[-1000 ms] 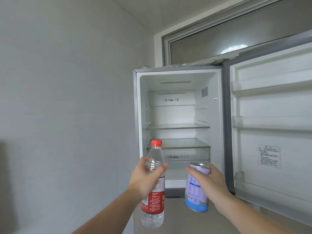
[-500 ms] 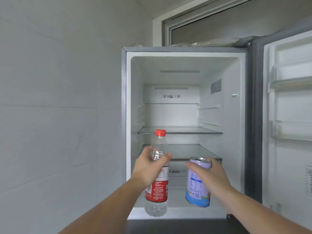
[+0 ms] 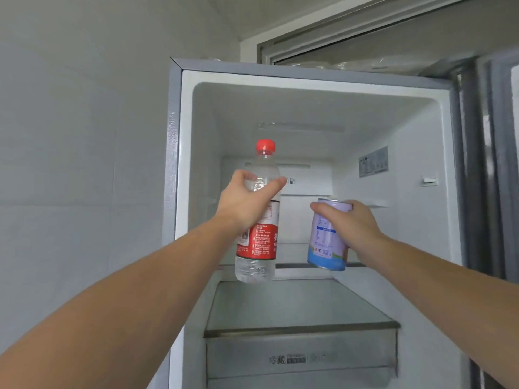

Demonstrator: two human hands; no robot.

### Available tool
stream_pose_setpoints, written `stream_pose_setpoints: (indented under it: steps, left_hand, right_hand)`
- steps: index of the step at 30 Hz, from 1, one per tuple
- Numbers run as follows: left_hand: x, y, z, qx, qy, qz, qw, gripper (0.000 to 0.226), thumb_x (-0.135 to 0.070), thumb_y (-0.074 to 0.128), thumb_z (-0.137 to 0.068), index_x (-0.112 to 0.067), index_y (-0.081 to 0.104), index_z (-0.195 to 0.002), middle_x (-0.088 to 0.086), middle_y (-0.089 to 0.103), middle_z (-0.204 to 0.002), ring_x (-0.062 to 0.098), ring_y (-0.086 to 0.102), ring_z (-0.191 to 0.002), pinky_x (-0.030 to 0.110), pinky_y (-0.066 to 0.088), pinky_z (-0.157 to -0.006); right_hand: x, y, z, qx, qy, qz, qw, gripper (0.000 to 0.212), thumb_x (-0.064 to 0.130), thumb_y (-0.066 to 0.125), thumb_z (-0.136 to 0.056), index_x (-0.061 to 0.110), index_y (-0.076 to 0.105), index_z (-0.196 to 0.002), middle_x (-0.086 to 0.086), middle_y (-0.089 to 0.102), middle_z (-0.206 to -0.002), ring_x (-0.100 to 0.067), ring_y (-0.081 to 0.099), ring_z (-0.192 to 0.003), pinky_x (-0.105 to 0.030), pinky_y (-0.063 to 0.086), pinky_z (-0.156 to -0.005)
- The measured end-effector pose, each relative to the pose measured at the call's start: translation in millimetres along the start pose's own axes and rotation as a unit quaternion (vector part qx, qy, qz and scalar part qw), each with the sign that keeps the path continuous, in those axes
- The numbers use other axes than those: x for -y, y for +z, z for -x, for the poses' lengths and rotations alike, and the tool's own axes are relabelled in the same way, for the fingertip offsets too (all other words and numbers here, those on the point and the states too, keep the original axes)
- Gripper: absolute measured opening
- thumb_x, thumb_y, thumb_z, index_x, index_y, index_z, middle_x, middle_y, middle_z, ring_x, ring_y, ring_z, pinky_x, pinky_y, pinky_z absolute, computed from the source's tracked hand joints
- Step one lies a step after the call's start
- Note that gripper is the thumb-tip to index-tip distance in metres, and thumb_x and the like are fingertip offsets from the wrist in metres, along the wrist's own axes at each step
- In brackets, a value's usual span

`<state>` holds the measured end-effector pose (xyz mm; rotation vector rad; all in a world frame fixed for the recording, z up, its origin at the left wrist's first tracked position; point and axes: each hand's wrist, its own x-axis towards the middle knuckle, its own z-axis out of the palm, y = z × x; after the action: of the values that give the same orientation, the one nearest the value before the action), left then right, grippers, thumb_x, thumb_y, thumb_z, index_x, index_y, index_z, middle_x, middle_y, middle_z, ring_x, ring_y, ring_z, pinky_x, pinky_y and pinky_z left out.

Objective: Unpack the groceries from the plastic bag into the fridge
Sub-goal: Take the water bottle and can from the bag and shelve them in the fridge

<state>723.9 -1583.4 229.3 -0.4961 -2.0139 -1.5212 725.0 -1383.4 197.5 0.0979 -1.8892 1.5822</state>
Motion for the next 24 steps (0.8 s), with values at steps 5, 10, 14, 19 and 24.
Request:
stream_pose_setpoints:
  steps: [5,10,14,19,24]
  left_hand:
    - [10.4,20.2,-41.9,-0.033,0.012,-0.031,0.999,0.061,-0.06,0.072,-0.072,-0.027,0.045,-0.115,-0.002,0.062,-0.107,0.015,0.063,-0.088,0.031,0.049,-0.076]
    - [33.1,44.3,-71.3,-0.057,0.005,-0.049,0.997,0.06,-0.059,0.073,-0.073,-0.029,0.041,-0.114,-0.001,0.059,-0.11,0.017,0.061,-0.091,0.029,0.046,-0.077]
    - [54.2,62.2,-86.4,-0.067,-0.025,-0.065,0.995,0.061,-0.058,0.073,-0.074,-0.027,0.041,-0.116,0.0,0.058,-0.109,0.017,0.061,-0.089,0.029,0.045,-0.077]
    - [71.9,66.1,-95.5,-0.094,-0.056,-0.057,0.992,0.071,-0.059,0.073,-0.073,-0.024,0.041,-0.126,0.0,0.057,-0.115,0.021,0.062,-0.096,0.033,0.048,-0.082]
    - [94.4,64.3,-100.9,-0.046,-0.058,-0.067,0.995,0.091,-0.044,0.086,-0.064,-0.031,0.032,-0.137,-0.002,0.061,-0.117,0.02,0.065,-0.099,0.041,0.053,-0.092]
  right_hand:
    - [-19.9,13.2,-61.9,-0.002,-0.003,0.009,1.0,0.05,0.049,0.08,-0.062,0.017,0.06,-0.096,-0.004,0.07,-0.091,-0.022,0.069,-0.08,-0.034,0.057,-0.074]
    - [-52.5,24.1,-100.1,0.013,0.017,0.028,0.999,0.048,0.048,0.08,-0.065,0.017,0.057,-0.093,-0.003,0.067,-0.091,-0.019,0.066,-0.076,-0.028,0.049,-0.061]
    - [-77.2,35.6,-119.1,0.045,0.027,0.025,0.998,0.047,0.045,0.081,-0.065,0.016,0.057,-0.092,-0.003,0.066,-0.09,-0.018,0.065,-0.074,-0.026,0.044,-0.056]
    - [-94.3,51.6,-133.2,0.087,0.025,0.04,0.995,0.046,0.044,0.08,-0.065,0.016,0.057,-0.093,0.0,0.066,-0.09,-0.014,0.064,-0.075,-0.024,0.044,-0.054]
    - [-100.6,65.2,-145.2,0.129,0.024,0.059,0.99,0.062,0.054,0.082,-0.057,0.017,0.058,-0.101,-0.001,0.067,-0.096,-0.017,0.067,-0.082,-0.027,0.05,-0.061]
